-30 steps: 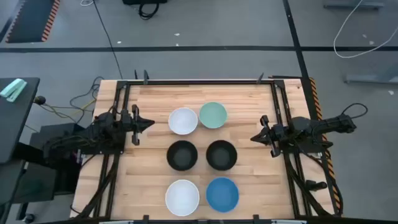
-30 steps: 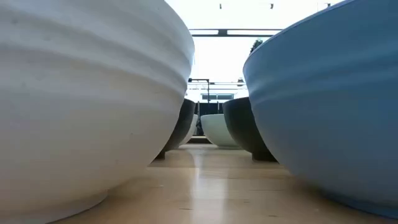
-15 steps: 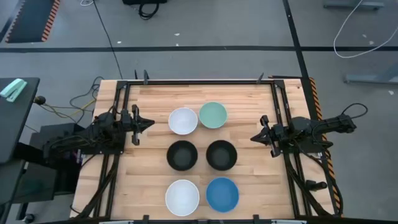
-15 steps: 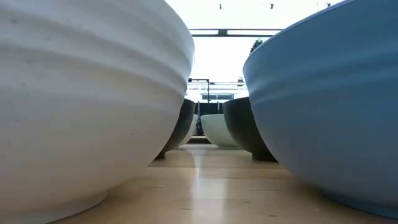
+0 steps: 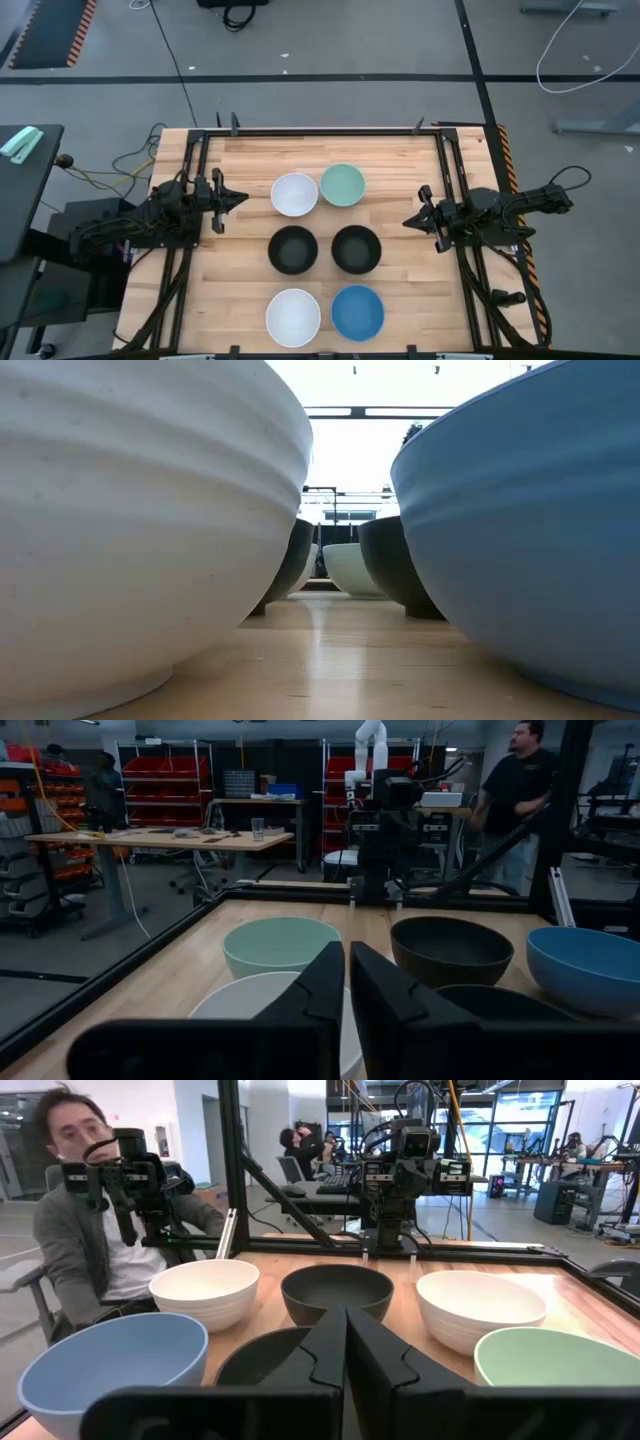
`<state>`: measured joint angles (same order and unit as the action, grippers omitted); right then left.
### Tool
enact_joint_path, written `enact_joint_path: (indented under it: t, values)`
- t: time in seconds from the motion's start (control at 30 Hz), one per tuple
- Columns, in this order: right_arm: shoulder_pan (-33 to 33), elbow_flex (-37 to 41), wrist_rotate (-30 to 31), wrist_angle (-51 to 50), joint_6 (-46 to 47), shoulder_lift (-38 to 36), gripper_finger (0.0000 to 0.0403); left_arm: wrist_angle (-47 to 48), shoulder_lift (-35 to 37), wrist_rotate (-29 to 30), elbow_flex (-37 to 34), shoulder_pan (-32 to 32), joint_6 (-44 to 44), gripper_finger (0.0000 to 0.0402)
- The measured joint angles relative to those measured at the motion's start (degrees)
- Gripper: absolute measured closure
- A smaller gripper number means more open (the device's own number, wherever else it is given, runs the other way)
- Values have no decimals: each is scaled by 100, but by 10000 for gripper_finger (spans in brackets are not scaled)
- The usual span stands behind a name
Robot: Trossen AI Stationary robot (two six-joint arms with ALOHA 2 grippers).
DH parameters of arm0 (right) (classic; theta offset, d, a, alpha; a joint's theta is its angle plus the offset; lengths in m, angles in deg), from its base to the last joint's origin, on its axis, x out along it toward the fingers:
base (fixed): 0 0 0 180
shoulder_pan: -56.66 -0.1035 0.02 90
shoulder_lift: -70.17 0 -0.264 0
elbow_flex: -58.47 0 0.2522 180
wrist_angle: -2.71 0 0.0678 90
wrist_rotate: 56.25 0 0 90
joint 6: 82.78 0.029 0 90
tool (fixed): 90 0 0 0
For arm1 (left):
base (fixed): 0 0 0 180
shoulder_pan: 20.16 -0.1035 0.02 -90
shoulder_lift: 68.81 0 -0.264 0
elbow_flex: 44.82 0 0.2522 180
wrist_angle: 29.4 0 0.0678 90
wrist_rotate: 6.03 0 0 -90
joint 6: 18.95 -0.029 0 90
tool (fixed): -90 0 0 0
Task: Nest bowls inside each other
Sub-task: Stack the light green bowl on top of the top white bowl
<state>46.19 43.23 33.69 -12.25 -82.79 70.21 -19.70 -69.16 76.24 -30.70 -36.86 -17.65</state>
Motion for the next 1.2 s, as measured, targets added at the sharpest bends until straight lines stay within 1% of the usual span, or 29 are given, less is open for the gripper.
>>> enact_joint_path:
  t: [0.2, 0.53, 0.83, 1.2]
  values:
    - [-1, 0, 0, 0, 0, 0, 385, 0, 0, 0, 1, 0, 0, 366]
    - [1, 0, 2, 0, 0, -2, 385, 0, 1, 0, 1, 0, 0, 376]
    - [1, 0, 0, 0, 0, -1, 385, 0, -1, 0, 1, 0, 0, 366]
    - [-1, 0, 0, 0, 0, 0, 385, 0, 0, 0, 1, 0, 0, 378]
